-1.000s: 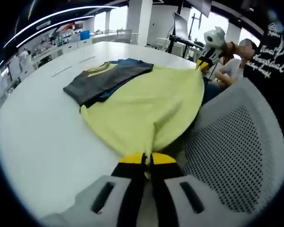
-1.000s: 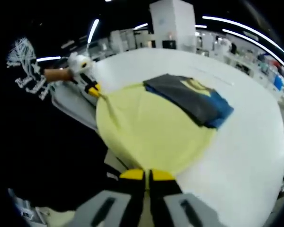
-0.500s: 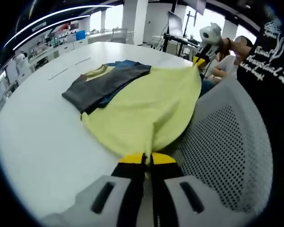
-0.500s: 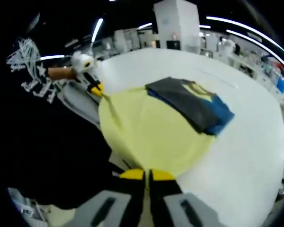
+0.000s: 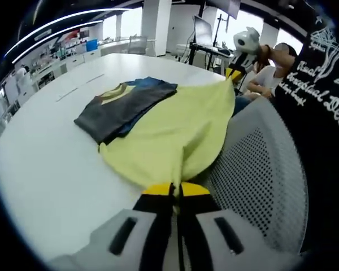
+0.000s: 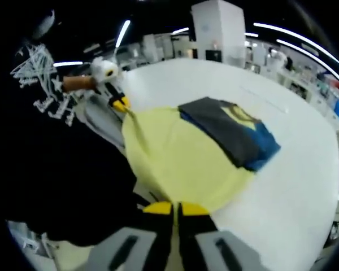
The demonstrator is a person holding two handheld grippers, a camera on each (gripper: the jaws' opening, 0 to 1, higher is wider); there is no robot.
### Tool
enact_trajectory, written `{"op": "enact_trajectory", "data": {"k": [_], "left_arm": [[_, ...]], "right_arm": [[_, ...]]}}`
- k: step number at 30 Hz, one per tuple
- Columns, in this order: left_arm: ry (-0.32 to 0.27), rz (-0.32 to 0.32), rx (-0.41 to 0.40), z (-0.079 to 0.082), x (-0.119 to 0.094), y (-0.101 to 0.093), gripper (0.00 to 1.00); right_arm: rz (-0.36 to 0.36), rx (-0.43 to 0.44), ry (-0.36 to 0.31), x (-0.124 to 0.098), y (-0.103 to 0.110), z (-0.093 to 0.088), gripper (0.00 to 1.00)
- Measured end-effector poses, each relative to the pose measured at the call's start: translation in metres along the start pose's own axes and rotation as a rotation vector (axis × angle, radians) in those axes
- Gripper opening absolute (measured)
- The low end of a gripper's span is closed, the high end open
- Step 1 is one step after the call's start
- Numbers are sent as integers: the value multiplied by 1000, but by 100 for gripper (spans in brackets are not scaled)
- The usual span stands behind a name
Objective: Fold the garment on the visible template until the final outline fits inside the template.
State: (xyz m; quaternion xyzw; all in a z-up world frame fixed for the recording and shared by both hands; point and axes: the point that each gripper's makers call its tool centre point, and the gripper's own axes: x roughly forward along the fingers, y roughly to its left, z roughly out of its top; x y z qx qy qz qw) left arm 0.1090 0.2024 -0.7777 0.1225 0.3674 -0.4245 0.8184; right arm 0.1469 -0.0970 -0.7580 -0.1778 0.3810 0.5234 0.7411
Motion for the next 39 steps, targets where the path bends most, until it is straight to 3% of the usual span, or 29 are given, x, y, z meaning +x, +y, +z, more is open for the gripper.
{"op": "enact_trajectory", "data": {"k": [13,31,39], "left_arm": [[-25,35,58,37,-13,20,1],[-95,104,62,97,-14,75,1],[-122,163,107,124,-7,106,1]], "right_arm": [[-80,-67,-39,-13,-21,34,0],[-224,-131,-86,-22,-94,76,0],[-299,-152,-100,-20,-127,97,0]]}}
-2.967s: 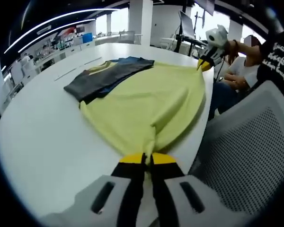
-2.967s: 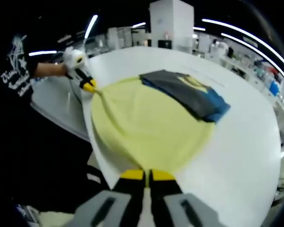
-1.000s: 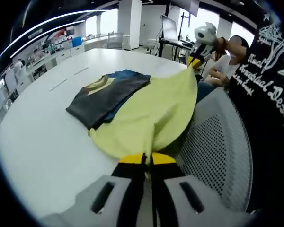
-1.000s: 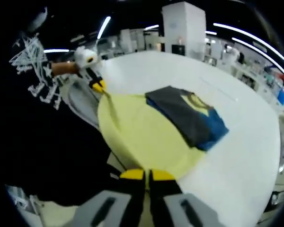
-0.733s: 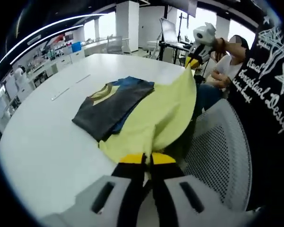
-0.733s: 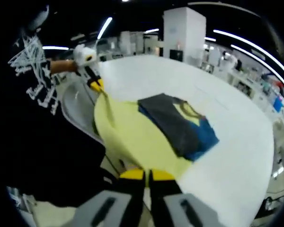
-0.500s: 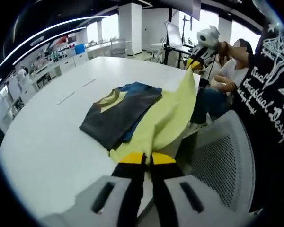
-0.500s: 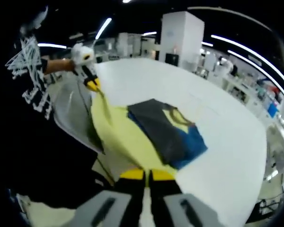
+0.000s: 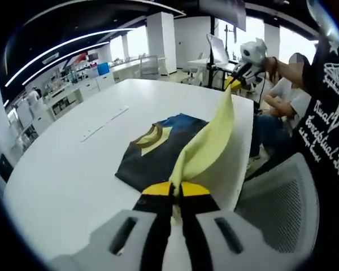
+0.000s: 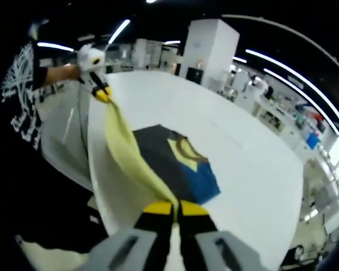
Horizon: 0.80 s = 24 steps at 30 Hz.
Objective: Fold the garment on the visible template until the final outline fits inside the template.
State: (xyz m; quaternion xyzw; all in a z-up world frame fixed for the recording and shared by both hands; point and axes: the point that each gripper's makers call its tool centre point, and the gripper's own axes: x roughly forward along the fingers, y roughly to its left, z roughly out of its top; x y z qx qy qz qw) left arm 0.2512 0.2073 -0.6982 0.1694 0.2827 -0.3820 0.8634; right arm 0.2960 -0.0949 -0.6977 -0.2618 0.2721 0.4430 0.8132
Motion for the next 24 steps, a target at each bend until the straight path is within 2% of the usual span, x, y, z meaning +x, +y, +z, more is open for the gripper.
{"op": "enact_trajectory", "data": {"k": [2,8,15,17,24], "left_arm": [[6,24,18,4,3,9,1],[-26,62,-35,19,15,31,1],[-28,63,-89,22,28,52,1],[-23,62,-92,22,29,52,1],[-31,89,-150,22,43,75,1]], "right_arm": [[-5,-6,-2,3,-4,3,0],[-42,-28,-13,13,-26,12,0],[-100,-18,-27,29,-51,20,0],[-114,-15,-26,35,-57,21,0],[-143,-11,-22,53,-71,25,0]]}}
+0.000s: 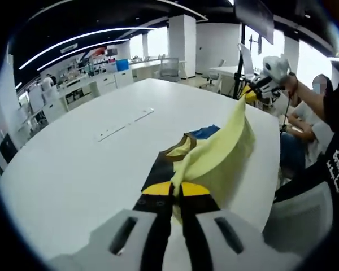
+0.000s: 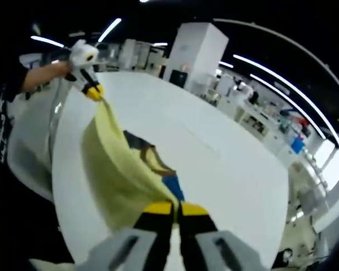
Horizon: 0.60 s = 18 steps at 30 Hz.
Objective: Fold the garment on the visible template until the final outline fits inside the template.
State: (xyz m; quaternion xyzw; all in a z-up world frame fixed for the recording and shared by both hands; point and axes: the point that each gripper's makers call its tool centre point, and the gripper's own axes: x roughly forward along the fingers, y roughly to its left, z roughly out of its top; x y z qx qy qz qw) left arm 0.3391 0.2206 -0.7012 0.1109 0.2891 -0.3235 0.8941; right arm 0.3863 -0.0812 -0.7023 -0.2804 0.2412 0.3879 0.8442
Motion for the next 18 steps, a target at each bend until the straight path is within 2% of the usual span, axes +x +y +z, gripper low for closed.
{"op": "enact_trajectory", "data": {"k": [2,4,8,12,18], "left_arm": [[4,32,-22,0,4,9,1],[6,48,-33,-1,8,18,1],[-21,60,-75,4,17,29,1],[1,69,-76,2,27,34,1],[47,71,-115,-11,46,46,1]], "right_arm": [[-27,31,-35,5,-6,6,0],[-44,43,-32,12,-10,4,0],[-96,32,11,24,-18,-4,0],[-91,42,27,36,-21,-7,0],[-92,34,67,55,-28,-17,0]]}}
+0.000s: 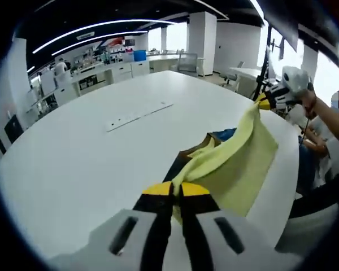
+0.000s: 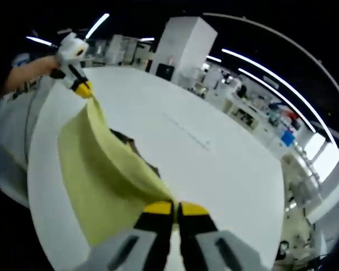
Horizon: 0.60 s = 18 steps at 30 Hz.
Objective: Fold the garment on the visible template until the final outline fits inside the template.
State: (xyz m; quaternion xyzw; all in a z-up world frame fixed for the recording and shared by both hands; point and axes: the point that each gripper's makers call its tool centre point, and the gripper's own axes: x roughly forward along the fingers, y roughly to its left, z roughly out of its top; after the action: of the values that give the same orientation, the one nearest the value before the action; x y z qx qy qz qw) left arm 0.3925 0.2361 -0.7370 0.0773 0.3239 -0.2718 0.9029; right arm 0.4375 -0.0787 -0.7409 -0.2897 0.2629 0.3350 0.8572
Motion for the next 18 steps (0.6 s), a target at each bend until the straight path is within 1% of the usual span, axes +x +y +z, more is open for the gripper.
{"op": "enact_trajectory", "data": {"k": [2,3,6,10,11,13,14,17,18], "left_arm": [[13,-12,-2,-5,7,2,1],[23,-23,2,-9,11,3,1],[43,-31,-1,-15,18,5,1],[57,-34,-32,-21,31,12,1],[71,-36,-47,-24,34,14,1],[87,-30,-51,-27,38,14,1],[97,-32,-51,-29,42,18,1],[108,-33,-64,-31,47,18,1],[112,-33,-65,-34,52,22,1]], "right_arm": [[6,0,7,7,0,-4,0],[18,17,16,11,1,-8,0],[28,25,40,21,3,-15,0],[38,52,60,36,2,-25,0],[43,62,64,39,2,-27,0],[57,87,62,43,3,-27,0],[65,111,67,46,3,-29,0],[75,120,88,58,1,-37,0],[77,124,93,61,1,-39,0]]}}
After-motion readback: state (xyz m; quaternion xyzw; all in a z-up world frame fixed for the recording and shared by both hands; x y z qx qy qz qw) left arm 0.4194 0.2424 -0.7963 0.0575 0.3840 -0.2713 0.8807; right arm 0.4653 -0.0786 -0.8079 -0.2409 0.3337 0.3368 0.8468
